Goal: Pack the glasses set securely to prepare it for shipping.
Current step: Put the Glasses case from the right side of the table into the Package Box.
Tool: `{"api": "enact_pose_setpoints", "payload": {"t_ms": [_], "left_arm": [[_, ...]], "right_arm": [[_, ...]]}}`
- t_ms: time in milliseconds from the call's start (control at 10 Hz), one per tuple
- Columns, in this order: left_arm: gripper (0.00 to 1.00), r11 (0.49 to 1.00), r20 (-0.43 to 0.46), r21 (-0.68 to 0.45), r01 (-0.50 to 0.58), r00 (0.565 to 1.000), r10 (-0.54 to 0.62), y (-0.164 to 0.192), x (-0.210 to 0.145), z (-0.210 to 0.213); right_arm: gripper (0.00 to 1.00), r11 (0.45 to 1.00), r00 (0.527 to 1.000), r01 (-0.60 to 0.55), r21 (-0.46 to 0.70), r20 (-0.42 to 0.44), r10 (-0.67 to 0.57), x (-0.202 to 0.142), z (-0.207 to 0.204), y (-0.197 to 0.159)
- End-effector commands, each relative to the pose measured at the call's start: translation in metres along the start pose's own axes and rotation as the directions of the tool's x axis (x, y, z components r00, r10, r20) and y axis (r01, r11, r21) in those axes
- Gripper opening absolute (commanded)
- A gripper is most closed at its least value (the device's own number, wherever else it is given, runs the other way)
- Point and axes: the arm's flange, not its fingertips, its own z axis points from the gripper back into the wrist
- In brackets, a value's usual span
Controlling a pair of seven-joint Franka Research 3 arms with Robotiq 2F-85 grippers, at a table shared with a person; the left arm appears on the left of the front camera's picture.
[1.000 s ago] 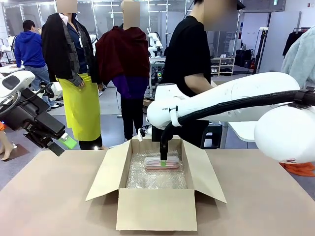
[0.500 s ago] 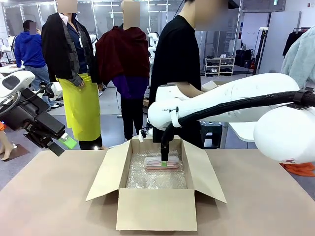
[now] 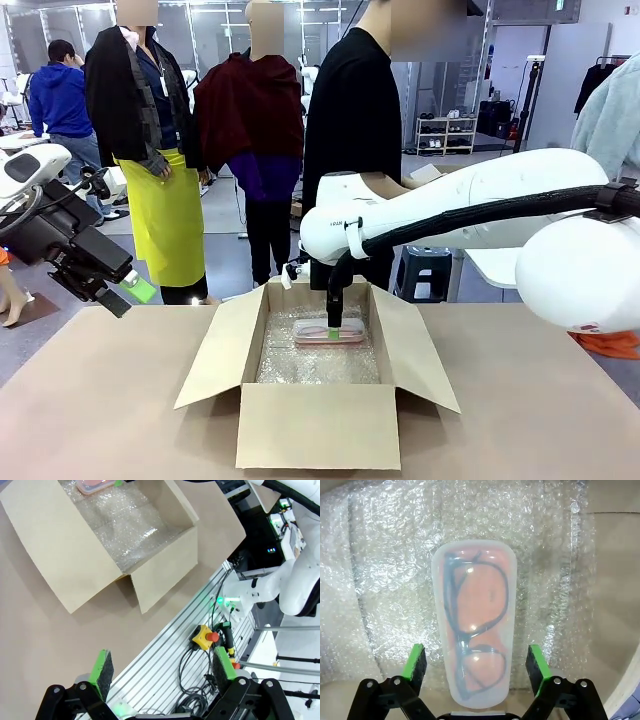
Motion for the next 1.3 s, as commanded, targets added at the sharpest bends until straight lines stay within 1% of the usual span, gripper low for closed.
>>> {"api": "enact_pose_setpoints", "payload": {"t_ms": [0,200,300,400,500,700,900,1000,1100,1200], "left_arm": [[1.00,0.999,0.006,-0.028,0.020,1.000,-0.020,0.000,0.001,0.002],[1.00,0.999,0.006,-0.028,0.020,1.000,-0.020,0.000,0.001,0.002],[1.00,1.000,0.000,0.000,0.000,1.000,0.000,0.000,0.000,0.000],[1.00,0.994,0.064,-0.005,-0.109,0.992,0.109,0.013,0.019,0.010],[1.00,0.976,0.058,-0.075,-0.202,0.977,0.207,0.023,0.028,0.015],[1.00,0.948,0.059,-0.108,-0.299,0.950,0.306,0.042,0.041,0.011],[1.00,0.900,0.045,-0.139,-0.412,0.906,0.422,0.067,0.050,-0.001],[1.00,0.884,0.050,-0.154,-0.441,0.890,0.453,0.078,0.052,-0.006],[1.00,0.871,0.050,-0.176,-0.459,0.879,0.474,0.087,0.052,-0.007],[1.00,0.857,0.048,-0.219,-0.466,0.872,0.486,0.096,0.052,-0.007]], "right_arm": [[1.00,1.000,1.000,-0.004,-0.006,-0.001,0.004,0.002,0.001,0.000],[1.00,1.000,1.000,-0.004,-0.006,-0.001,0.004,0.002,0.001,0.000],[0.98,1.000,1.000,0.000,0.000,0.000,0.000,0.000,0.000,0.000],[1.00,0.997,0.996,0.074,-0.021,0.047,-0.073,-0.012,0.044,0.015],[1.00,0.992,0.988,0.126,-0.017,0.088,-0.124,-0.025,0.071,0.030],[1.00,0.974,0.968,0.226,-0.034,0.124,-0.220,-0.052,0.100,0.055],[1.00,0.941,0.934,0.333,-0.050,0.156,-0.322,-0.086,0.123,0.085],[1.00,0.918,0.906,0.393,-0.055,0.192,-0.376,-0.105,0.131,0.098],[1.00,0.891,0.874,0.451,-0.057,0.230,-0.428,-0.124,0.137,0.112],[1.00,0.852,0.829,0.521,-0.047,0.265,-0.492,-0.149,0.144,0.126]]}}
